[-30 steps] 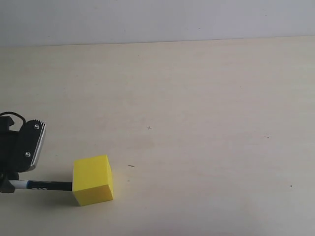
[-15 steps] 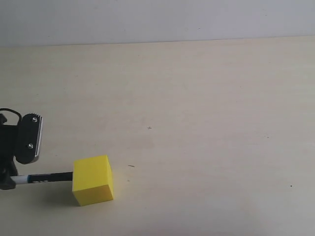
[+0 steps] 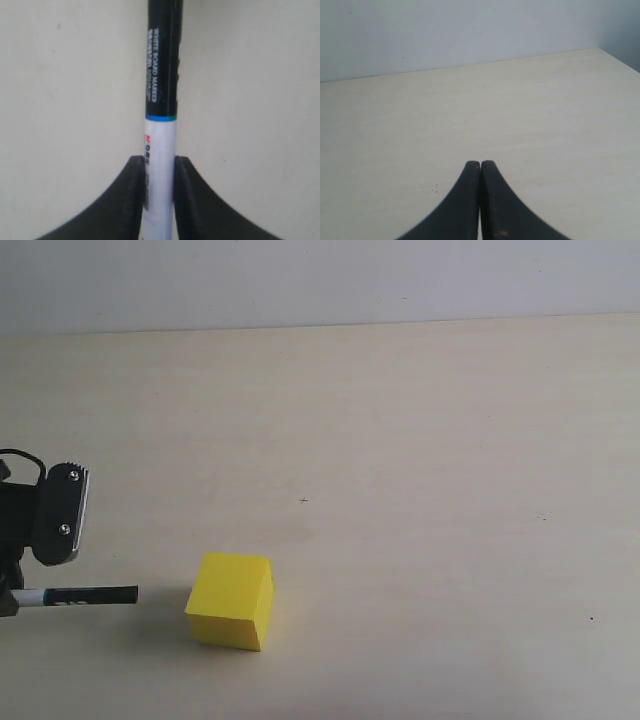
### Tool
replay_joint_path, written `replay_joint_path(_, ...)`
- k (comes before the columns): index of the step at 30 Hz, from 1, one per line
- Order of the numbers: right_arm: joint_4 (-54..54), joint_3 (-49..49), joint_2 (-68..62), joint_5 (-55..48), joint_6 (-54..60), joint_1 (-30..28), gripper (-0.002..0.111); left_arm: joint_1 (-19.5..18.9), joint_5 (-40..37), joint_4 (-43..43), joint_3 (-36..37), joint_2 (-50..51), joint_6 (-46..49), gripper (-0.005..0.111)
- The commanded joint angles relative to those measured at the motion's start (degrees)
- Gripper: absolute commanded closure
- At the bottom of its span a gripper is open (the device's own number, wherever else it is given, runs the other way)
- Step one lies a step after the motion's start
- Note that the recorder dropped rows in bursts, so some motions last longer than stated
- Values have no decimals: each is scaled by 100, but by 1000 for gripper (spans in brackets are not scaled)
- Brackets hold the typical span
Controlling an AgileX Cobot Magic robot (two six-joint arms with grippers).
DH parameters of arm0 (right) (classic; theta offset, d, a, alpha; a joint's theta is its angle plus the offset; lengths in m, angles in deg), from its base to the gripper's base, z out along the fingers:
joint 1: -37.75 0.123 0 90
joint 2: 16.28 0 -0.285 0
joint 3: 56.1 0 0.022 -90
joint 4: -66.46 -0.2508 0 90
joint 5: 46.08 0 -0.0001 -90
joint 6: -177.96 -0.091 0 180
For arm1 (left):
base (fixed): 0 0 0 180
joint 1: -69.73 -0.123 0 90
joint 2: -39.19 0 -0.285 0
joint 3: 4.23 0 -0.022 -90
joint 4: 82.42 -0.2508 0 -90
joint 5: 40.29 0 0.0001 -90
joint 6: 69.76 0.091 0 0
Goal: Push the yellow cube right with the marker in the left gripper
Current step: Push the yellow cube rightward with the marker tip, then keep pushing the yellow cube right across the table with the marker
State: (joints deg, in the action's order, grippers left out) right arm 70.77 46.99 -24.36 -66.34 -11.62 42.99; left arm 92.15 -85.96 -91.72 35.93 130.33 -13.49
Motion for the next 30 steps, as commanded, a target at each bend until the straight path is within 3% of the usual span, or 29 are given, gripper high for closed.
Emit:
replay_joint_path(1, 3, -31, 30, 45, 26, -28, 108, 187, -103, 177, -21, 20, -41, 107)
replay_joint_path(5, 3, -31, 30, 45, 26, -28, 108, 739, 215, 374, -32, 56, 15, 107)
replay_joint_path(8, 3, -31, 30, 45, 26, -28, 108, 1286, 566, 537, -296, 173, -550, 107)
replay_joint_path(14, 3, -31, 30, 45, 26, -28, 108, 1006, -674, -250, -426, 216, -1320, 107)
replay_joint_path(17, 3, -31, 30, 45, 26, -28, 108, 1018, -114, 235, -426, 240, -1590, 107)
replay_joint_path(21, 3, -31, 30, 45, 26, -28, 108, 1701, 604, 437, -593, 635, -1485, 107)
replay_joint_path(30, 3, -31, 30, 45, 26, -28, 108, 1527, -114, 517, -758, 677, -1521, 107)
